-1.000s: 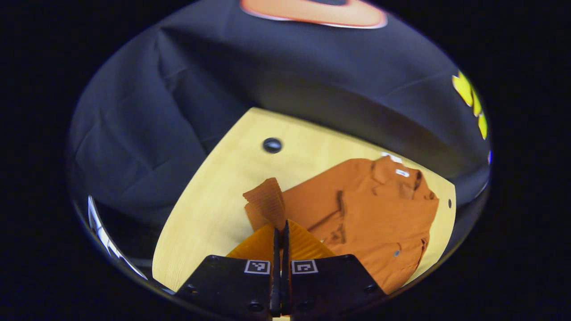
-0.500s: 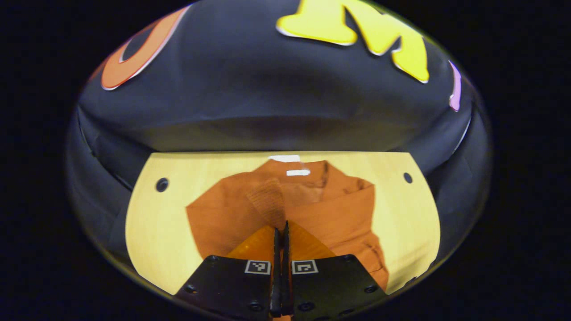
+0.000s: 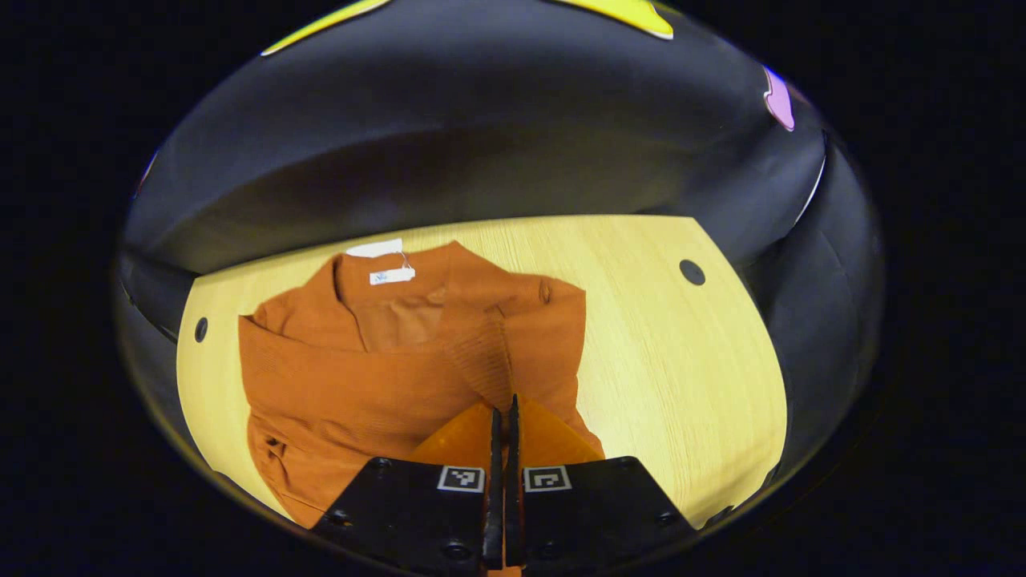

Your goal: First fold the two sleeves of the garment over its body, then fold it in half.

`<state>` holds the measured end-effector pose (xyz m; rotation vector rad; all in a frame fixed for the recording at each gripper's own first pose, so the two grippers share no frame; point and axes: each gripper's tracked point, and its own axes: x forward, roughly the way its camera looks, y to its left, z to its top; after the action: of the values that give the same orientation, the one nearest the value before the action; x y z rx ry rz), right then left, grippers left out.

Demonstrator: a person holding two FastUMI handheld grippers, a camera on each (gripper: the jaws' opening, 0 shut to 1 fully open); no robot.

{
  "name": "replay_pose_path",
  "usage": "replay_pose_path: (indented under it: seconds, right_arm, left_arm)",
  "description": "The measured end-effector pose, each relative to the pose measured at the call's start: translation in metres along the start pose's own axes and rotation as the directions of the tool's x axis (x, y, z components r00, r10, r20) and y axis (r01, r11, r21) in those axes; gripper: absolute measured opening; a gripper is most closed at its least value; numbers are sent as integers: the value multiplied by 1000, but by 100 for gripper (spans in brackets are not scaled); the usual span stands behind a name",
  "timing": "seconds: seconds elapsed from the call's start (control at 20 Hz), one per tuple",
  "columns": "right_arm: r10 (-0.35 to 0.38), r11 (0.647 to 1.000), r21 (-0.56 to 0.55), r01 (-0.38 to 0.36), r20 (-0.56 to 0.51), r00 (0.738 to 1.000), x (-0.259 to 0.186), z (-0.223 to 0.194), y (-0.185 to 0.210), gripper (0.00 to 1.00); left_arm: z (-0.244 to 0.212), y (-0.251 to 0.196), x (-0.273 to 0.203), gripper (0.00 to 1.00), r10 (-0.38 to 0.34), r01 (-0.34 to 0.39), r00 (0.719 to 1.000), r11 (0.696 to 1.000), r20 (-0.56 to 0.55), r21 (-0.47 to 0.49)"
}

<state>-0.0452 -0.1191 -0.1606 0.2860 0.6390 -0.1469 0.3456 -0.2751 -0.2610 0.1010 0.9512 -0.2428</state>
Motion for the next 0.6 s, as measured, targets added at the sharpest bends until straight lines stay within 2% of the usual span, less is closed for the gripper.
replay_pose_path:
  seconds: [0.2,0.4,0.5,0.6]
  right_arm:
    - [-41,999,24,41,-13,999,-5,-6,-20,97]
    - [-62,997,44,63,-38,997,-4,-13,-29,97]
    - [-61,997,45,63,-46,997,-4,-16,-28,97]
    - [-59,997,45,61,-50,997,-3,-19,-28,97]
  left_arm:
    - [3,-9,18,5,-17,16,999,1000,-27,-27]
    - [-4,-14,29,10,-38,36,998,999,-53,-32]
    - [-9,-19,28,16,-58,55,996,997,-65,-49]
    - [-9,-16,29,24,-46,44,997,998,-57,-46]
